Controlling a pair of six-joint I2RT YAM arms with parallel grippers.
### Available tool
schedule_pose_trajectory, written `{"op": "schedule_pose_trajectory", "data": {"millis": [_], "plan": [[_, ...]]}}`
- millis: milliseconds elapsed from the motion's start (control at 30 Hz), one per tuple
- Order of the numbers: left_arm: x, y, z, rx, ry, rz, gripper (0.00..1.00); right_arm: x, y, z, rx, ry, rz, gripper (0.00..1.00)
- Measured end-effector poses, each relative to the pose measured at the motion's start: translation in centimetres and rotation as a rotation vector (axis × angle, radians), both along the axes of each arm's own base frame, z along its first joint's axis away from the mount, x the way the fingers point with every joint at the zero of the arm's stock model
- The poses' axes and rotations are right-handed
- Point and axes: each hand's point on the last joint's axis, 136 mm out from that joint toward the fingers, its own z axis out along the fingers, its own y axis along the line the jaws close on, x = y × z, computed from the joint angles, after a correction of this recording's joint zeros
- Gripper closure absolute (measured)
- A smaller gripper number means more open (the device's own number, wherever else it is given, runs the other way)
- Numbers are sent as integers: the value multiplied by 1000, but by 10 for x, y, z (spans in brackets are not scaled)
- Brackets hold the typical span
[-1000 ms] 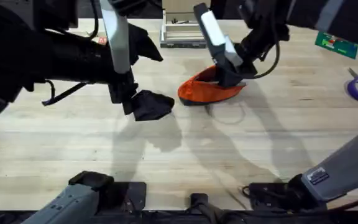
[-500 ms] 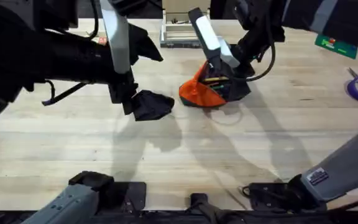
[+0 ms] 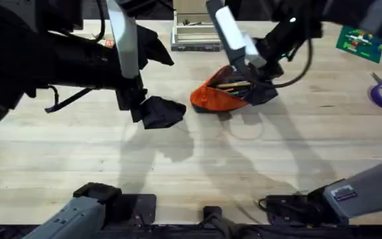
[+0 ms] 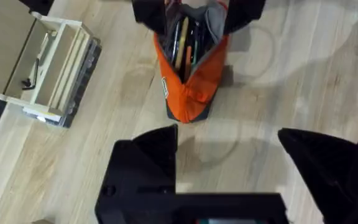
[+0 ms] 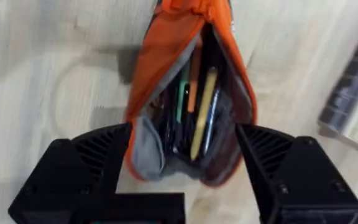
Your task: Unzip the bag, pick up the pens from the table one at a time and place them inside, then zip the bag closed.
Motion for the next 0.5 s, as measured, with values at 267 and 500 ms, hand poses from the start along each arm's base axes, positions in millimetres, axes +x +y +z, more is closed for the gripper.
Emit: {"op": "schedule_pose_trajectory", "data": {"millis": [267, 500], "plan": [[0, 0, 0, 0, 0, 0, 8, -18, -7, 49, 26, -99, -2, 4], [0, 0, 0, 0, 0, 0, 8, -48, -16, 84, 40, -140, -5, 4]]}}
